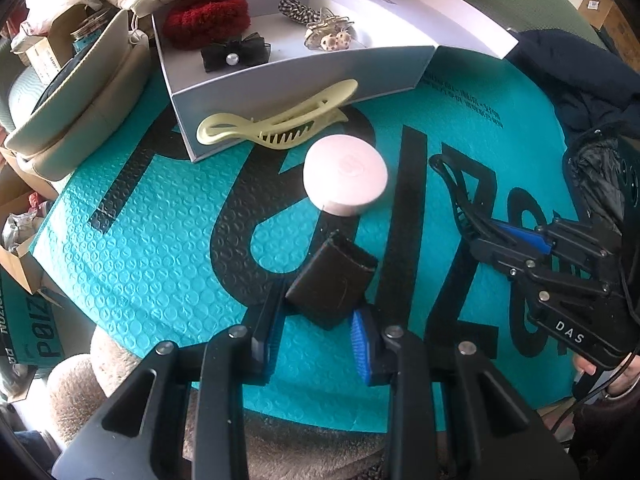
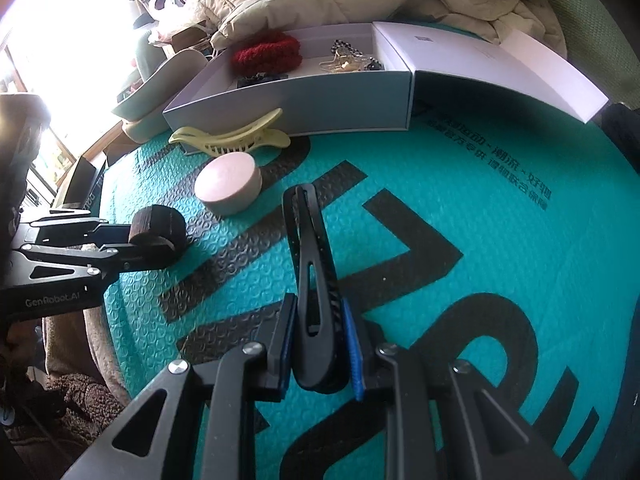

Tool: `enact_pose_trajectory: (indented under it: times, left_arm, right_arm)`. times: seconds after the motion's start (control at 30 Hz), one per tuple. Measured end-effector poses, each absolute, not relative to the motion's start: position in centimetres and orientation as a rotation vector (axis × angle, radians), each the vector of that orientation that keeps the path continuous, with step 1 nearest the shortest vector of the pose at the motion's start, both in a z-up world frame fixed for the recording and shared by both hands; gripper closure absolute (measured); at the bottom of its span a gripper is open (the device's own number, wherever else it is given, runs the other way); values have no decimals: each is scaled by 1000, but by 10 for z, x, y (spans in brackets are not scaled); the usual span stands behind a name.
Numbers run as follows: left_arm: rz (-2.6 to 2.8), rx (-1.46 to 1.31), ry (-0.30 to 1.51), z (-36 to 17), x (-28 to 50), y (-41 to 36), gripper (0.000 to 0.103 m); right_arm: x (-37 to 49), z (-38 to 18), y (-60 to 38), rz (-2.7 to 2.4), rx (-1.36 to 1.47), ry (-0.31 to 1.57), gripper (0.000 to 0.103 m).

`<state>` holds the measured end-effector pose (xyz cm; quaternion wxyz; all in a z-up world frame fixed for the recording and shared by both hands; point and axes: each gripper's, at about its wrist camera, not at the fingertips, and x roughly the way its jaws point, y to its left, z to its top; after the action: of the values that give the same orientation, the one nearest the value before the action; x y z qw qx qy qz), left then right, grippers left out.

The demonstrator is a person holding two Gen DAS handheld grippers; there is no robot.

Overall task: Organize objects
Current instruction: 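Close left tool on black hair tie while right tool closes on black snap clip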

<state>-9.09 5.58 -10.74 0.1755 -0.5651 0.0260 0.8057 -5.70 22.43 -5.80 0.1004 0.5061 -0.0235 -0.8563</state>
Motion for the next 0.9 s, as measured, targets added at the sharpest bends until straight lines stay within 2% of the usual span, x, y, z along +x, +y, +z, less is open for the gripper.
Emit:
enact_pose_trajectory:
  times: [0.13, 0.3, 0.5, 0.53, 0.57, 0.63, 0.7, 0.9]
  left_arm:
    - [2278, -1593, 76, -109, -94, 56, 74]
    - [2282, -1573, 81, -111, -100, 61, 66]
    - [2287, -1543, 147, -113, -102, 70, 58]
    - [2291, -1538, 157, -113, -102, 71, 58]
    - [2296, -1534, 165, -114, -103, 72, 58]
    - [2307, -1530, 192, -114, -103, 74, 61]
    - [2332, -1521, 239, -112, -102, 75, 78]
    - [2319, -1541, 184, -108, -104, 67, 79]
  right_arm:
    - [-61, -58, 221, -2535, 1495, -42, 79]
    - [-64, -60, 212, -2551, 1477, 21, 71]
    - [-64, -63, 205, -2592, 1463, 96, 71]
    - [-64, -63, 205, -2597, 1460, 103, 72]
    - [-64, -64, 204, -2608, 1453, 123, 79]
    - [-64, -64, 204, -2615, 1445, 133, 81]
    - [-64, -64, 205, -2615, 1445, 129, 81]
    - [-63, -59, 207, -2596, 1445, 81, 81]
